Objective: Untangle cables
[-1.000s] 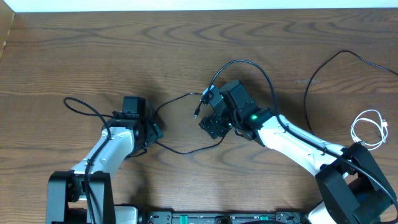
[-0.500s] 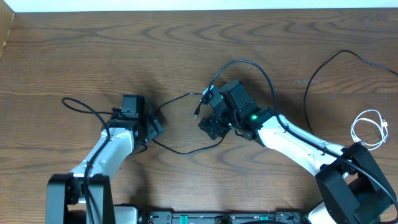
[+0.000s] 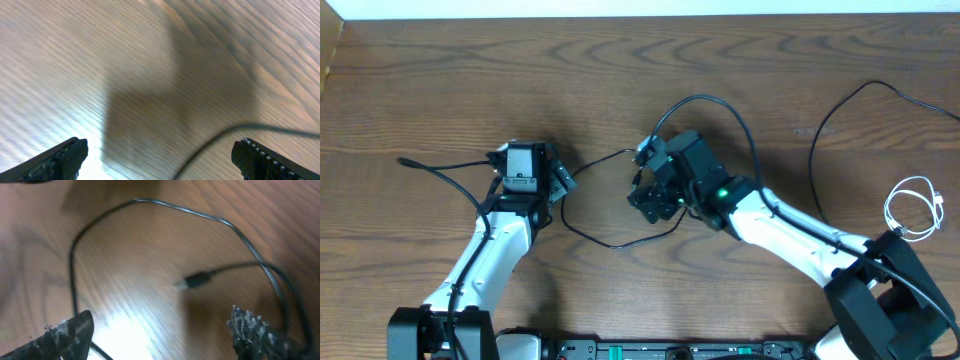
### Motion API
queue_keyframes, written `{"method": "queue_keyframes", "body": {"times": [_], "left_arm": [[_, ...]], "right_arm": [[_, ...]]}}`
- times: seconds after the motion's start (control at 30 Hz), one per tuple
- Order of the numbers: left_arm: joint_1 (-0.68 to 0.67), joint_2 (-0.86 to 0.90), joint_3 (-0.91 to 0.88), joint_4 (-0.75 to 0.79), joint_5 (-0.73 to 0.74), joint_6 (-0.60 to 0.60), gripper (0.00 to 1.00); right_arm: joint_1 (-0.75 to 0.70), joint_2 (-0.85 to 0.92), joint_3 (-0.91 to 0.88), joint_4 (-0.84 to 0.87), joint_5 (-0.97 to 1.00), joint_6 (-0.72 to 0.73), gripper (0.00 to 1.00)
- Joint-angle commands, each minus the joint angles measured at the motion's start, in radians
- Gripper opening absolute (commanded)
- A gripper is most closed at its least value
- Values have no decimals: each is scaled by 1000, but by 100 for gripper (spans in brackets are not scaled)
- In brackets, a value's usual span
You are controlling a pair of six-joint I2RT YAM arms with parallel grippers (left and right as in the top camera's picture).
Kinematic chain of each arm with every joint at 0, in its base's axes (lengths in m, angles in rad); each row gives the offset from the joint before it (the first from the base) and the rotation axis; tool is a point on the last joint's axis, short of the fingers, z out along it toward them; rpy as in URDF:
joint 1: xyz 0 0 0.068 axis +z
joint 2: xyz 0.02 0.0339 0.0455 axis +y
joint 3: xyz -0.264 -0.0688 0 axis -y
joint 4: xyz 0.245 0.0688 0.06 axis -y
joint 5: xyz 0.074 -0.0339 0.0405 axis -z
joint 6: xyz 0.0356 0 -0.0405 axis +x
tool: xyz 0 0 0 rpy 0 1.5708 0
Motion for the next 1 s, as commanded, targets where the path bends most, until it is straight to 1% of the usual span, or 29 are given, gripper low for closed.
{"method": "queue_keyframes", "body": {"times": [0.0,0.1,0.13,0.2,0.23,0.33,0.43,0.5,0.6,0.67,0.7,0.77,0.8,0.83,0.87,0.9,0.93,0.97], "left_arm": [[1,-2,18,-5,-212,2,98],[1,-1,17,-39,-225,2,98],[1,-1,17,-46,-232,2,98],[2,-1,17,-48,-277,-9,98],[8,-1,17,-51,-312,-41,98],[52,-1,16,-94,-382,-163,98],[117,-1,16,-148,-377,-229,98],[159,-1,16,-179,-369,-254,98],[201,-1,14,-188,-289,-256,98],[214,-1,14,-188,-245,-256,98],[216,-1,14,-188,-236,-256,98],[217,-1,14,-188,-234,-256,98],[216,-1,14,-188,-234,-256,98],[216,-1,14,-188,-234,-256,98],[216,-1,14,-188,-234,-256,98],[217,-1,14,-188,-234,-256,98],[217,-1,14,-188,-234,-256,98],[217,-1,14,-188,-234,-256,98]], "right_arm": [[69,6,3,38,-16,18,76],[129,13,3,93,-16,18,63],[147,22,3,115,-16,17,60],[184,45,3,162,-16,10,58],[202,60,3,190,-16,6,56],[246,119,3,269,-16,6,56],[283,187,3,338,-16,6,56],[299,227,3,375,-15,6,59],[314,290,3,419,0,7,62],[315,320,3,423,15,7,62],[315,332,3,422,20,7,60],[314,354,3,417,26,7,53],[314,365,3,414,26,8,45],[314,366,3,408,27,12,42],[315,367,3,401,26,20,37],[315,367,3,389,26,34,26],[314,365,4,384,26,44,18],[314,365,4,378,26,64,8]]}}
